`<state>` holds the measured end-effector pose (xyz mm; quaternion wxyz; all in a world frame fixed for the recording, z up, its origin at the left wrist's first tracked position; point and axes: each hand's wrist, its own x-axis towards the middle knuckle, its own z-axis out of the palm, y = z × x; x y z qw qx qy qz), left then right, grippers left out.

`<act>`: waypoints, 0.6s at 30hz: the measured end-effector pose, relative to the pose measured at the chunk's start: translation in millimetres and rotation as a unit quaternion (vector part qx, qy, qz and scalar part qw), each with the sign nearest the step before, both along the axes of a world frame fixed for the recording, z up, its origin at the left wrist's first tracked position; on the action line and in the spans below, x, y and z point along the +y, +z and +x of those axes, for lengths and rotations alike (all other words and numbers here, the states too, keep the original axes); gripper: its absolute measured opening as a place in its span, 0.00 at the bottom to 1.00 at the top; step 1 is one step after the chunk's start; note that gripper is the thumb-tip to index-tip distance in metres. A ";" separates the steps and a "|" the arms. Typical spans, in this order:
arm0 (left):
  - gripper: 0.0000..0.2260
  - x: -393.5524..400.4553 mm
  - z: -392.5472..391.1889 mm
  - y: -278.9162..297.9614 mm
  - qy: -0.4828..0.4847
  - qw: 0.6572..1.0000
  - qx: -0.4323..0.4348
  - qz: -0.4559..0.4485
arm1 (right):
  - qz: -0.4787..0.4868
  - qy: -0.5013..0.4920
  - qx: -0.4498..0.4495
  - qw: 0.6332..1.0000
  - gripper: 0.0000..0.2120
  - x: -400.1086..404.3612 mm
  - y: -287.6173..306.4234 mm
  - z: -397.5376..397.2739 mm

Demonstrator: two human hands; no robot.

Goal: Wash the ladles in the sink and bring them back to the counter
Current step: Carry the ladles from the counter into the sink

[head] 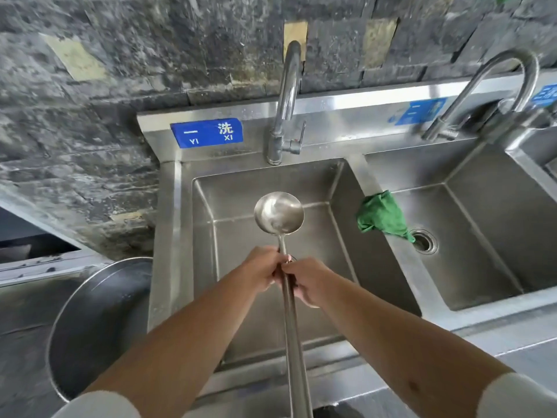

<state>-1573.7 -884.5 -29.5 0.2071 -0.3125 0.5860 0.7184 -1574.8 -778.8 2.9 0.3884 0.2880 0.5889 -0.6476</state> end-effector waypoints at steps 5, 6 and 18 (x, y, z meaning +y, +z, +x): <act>0.10 -15.3 -25.7 -37.1 -0.003 0.999 -0.015 -0.037 | -0.019 0.024 -0.021 0.999 0.07 -12.7 -40.2 -29.6; 0.09 -17.9 -30.6 -44.6 -0.003 0.999 -0.022 -0.040 | -0.017 0.032 -0.024 0.999 0.07 -14.7 -50.4 -35.9; 0.03 -34.9 -70.5 -115.4 -0.010 0.998 -0.061 0.008 | -0.023 0.080 -0.085 0.993 0.07 -20.8 -131.9 -88.7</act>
